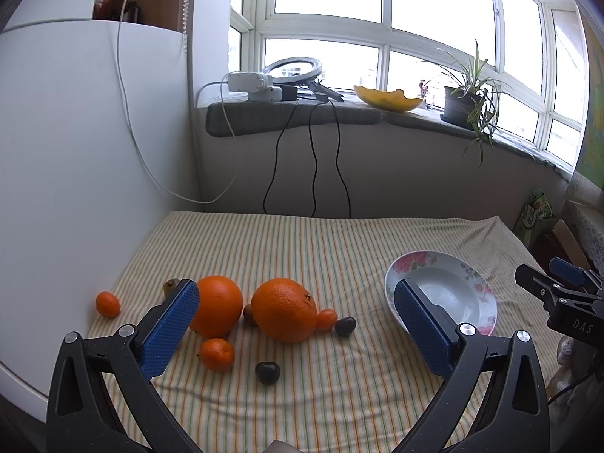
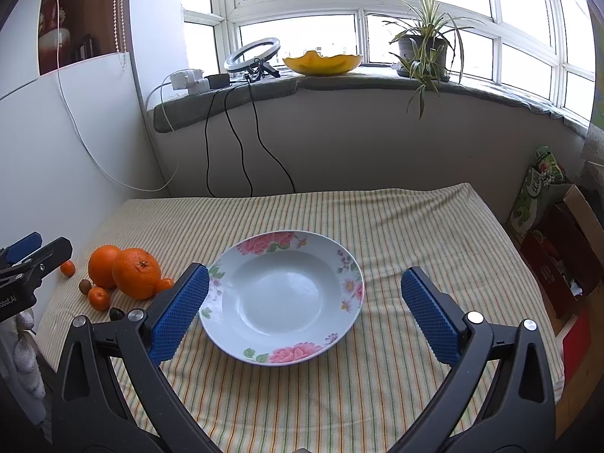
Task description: Organize fruits
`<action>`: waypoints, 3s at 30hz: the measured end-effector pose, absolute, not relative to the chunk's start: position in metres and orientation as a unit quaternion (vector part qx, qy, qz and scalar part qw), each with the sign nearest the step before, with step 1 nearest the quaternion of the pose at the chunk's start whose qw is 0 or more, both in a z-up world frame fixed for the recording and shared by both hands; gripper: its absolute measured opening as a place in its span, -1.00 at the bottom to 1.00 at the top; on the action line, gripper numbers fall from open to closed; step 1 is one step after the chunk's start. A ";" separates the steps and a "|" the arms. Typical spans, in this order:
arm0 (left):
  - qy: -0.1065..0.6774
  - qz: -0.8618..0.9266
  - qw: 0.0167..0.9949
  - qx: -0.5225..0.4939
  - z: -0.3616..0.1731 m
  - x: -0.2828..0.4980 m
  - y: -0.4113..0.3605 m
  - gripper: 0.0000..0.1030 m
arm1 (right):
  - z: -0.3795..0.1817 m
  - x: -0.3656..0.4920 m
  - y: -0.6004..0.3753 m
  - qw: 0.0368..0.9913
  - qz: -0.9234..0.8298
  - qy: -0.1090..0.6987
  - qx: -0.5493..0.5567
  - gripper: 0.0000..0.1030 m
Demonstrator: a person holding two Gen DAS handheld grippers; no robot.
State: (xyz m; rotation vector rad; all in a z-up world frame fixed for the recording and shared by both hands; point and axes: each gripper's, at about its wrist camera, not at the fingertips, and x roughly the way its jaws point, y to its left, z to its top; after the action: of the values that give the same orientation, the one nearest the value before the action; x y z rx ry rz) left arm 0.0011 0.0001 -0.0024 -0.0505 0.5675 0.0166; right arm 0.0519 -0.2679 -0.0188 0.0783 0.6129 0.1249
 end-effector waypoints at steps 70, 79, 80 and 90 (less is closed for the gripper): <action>0.407 -0.049 0.901 -0.142 -0.093 0.083 0.044 -0.02 | -0.136 0.229 -0.052 0.692 0.415 0.581 0.110 0.76; 0.405 -0.060 0.899 -0.156 -0.095 0.090 0.049 -0.03 | -0.144 0.230 -0.043 0.672 0.428 0.592 0.122 0.54; 0.404 -0.061 0.900 -0.154 -0.096 0.087 0.049 -0.03 | -0.144 0.229 -0.042 0.673 0.428 0.591 0.120 0.54; 0.399 -0.069 0.901 -0.155 -0.092 0.074 0.048 -0.04 | -0.137 0.219 -0.042 0.686 0.414 0.587 0.113 0.52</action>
State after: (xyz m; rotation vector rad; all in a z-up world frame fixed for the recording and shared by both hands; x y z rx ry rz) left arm 0.0738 0.0475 -0.0917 -0.3199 0.8252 -0.1430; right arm 0.2194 -0.0422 -0.1369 0.2535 1.3158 0.9281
